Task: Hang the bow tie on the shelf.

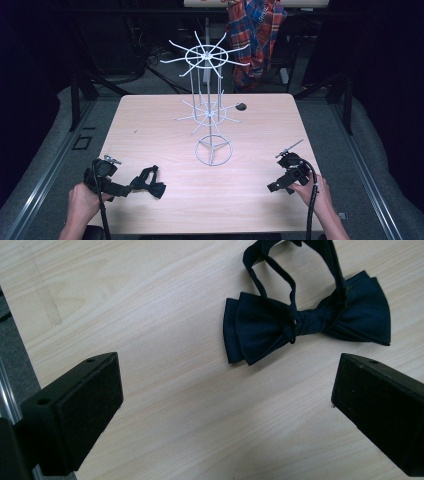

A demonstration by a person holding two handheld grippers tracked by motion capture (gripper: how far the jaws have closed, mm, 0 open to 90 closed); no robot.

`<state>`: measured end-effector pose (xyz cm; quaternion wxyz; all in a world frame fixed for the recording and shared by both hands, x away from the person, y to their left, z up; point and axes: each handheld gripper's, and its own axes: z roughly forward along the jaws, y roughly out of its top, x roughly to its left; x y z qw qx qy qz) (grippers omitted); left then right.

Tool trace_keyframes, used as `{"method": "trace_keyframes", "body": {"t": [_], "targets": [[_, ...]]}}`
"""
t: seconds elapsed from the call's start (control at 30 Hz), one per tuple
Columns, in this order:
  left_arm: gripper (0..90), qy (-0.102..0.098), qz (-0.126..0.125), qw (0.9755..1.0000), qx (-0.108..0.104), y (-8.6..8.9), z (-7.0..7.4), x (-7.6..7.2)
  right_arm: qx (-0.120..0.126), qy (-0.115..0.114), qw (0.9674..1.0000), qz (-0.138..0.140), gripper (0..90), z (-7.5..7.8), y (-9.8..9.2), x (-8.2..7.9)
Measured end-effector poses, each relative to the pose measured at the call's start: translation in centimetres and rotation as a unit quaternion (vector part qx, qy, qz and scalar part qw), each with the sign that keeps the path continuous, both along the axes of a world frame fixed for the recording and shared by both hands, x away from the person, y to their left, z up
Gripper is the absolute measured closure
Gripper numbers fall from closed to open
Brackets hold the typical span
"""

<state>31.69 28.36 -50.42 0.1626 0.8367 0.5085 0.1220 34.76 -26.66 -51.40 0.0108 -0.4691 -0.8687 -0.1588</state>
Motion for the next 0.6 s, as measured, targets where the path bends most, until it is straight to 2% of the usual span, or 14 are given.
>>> {"method": "trace_keyframes", "body": {"t": [0.1, 0.13, 0.17, 0.23, 0.43, 0.5, 0.53, 0.6], "targets": [[0.2, -0.003, -0.001, 1.0, -0.002, -0.3, 0.1, 0.0, 0.004, 0.004, 1.0, -0.003, 5.4, 0.0, 0.0, -0.1], [0.2, -0.004, -0.002, 1.0, -0.003, -0.5, 0.2, 0.1, 0.006, -0.007, 0.9999, -0.011, 5.4, -0.1, 0.0, -0.3], [0.1, -0.008, -0.005, 0.9999, -0.007, -0.8, 0.2, 0.1, 0.006, -0.003, 1.0, -0.002, 5.5, 0.0, -0.1, -0.2], [0.4, -0.008, -0.006, 0.9999, -0.008, -1.0, 0.2, 0.2, 0.008, -0.004, 0.9999, -0.004, 5.5, 0.0, -0.1, -0.2], [0.5, -0.013, -0.022, 0.9997, 0.0, -2.8, 0.2, 0.4, 0.017, 0.001, 0.9998, -0.002, 5.9, -0.3, -0.3, -0.2], [0.5, -0.014, -0.025, 0.9996, -0.006, -3.0, 0.3, 0.5, 0.013, 0.003, 0.9999, 0.003, 6.2, -0.3, -0.4, -0.1], [0.5, -0.01, -0.028, 0.9993, -0.021, -3.4, 0.4, 0.5, 0.018, 0.006, 0.9998, 0.001, 6.2, -0.3, -0.4, -0.1], [0.4, -0.009, -0.032, 0.9993, -0.015, -3.9, 0.3, 0.6, 0.025, 0.0, 0.9997, -0.006, 6.3, -0.3, -0.2, -0.2]]}}
